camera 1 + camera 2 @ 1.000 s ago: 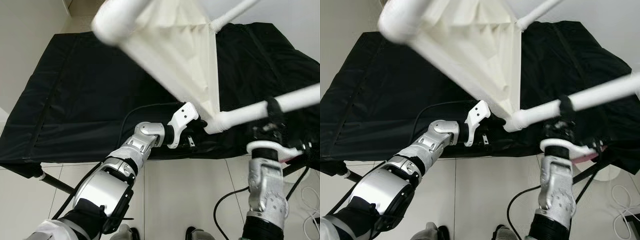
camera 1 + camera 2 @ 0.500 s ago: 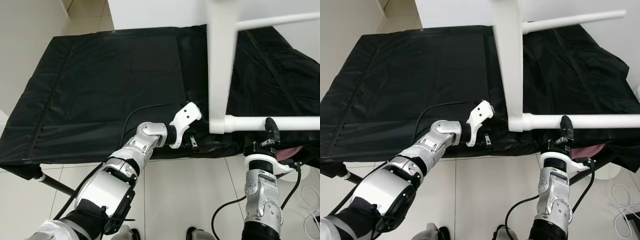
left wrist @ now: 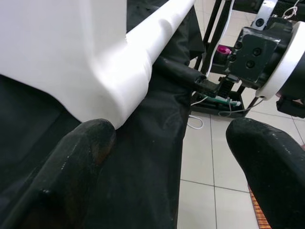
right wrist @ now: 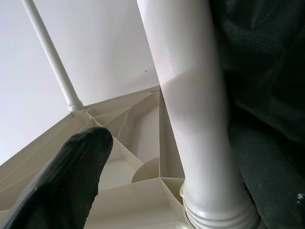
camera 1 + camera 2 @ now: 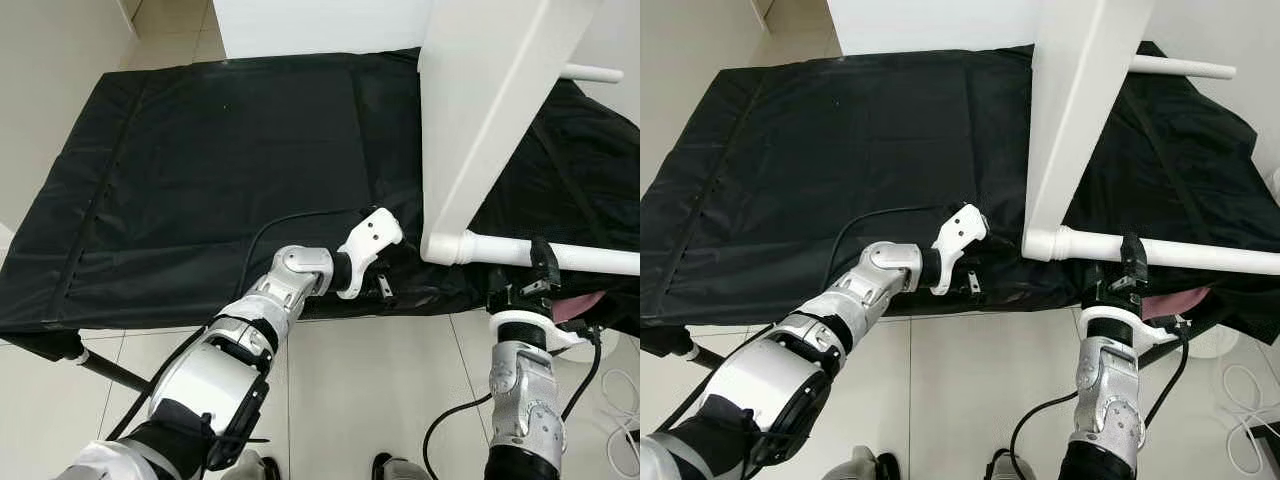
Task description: Building children table
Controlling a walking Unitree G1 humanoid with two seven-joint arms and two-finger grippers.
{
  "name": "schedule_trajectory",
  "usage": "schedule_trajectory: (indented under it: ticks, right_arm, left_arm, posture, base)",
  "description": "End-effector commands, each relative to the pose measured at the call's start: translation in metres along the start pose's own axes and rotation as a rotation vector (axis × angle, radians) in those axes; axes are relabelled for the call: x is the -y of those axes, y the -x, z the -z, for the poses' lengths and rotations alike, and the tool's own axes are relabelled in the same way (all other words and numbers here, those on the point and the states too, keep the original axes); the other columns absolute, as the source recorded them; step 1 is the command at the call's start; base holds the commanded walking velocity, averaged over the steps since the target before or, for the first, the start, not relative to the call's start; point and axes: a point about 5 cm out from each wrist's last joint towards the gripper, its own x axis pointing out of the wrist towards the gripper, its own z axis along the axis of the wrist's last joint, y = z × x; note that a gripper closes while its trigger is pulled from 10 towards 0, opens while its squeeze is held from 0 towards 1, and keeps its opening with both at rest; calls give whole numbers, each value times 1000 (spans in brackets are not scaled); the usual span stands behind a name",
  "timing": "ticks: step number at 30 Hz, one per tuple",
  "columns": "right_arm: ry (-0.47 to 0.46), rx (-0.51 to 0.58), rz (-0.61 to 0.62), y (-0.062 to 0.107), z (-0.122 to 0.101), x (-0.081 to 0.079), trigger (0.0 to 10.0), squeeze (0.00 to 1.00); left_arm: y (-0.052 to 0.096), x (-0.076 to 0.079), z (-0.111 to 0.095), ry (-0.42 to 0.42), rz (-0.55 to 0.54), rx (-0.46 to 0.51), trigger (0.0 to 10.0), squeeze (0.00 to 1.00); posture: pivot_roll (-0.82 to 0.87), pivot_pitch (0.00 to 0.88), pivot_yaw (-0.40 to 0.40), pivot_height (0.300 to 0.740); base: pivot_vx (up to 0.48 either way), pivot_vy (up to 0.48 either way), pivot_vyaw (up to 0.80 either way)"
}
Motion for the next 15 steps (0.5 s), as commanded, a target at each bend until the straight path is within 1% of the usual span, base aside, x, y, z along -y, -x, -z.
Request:
schedule_trajectory:
  ticks: [1,7,9,10,12,15]
  right_arm:
    - [-90,28,161,30,12,37,10000,0]
    - [-73,10,160,34,14,37,10000,0]
    - [-44,-18,149,38,17,35,10000,0]
    - [-44,-18,149,38,17,35,10000,0]
    - [-10,-47,124,41,20,30,10000,0]
    - [4,-58,121,43,21,28,10000,0]
  left_arm:
    - [1,3,7,0,10,-22,10000,0]
    - [2,3,8,2,6,-26,10000,0]
    - [2,3,7,-1,8,-25,10000,0]
    - [2,3,7,-1,8,-25,10000,0]
    - [2,2,7,-3,8,-26,10000,0]
    - [2,2,7,-4,8,-27,10000,0]
  posture:
    - [-116,149,102,740]
    - [-113,153,99,740]
    - [-111,153,98,740]
    - [-111,153,98,740]
    - [-113,154,99,740]
    - [-113,154,99,740]
  base:
    - [0,0,0]
    - [0,0,0]
    - [0,0,0]
    - [0,0,0]
    - [0,0,0]
    - [0,0,0]
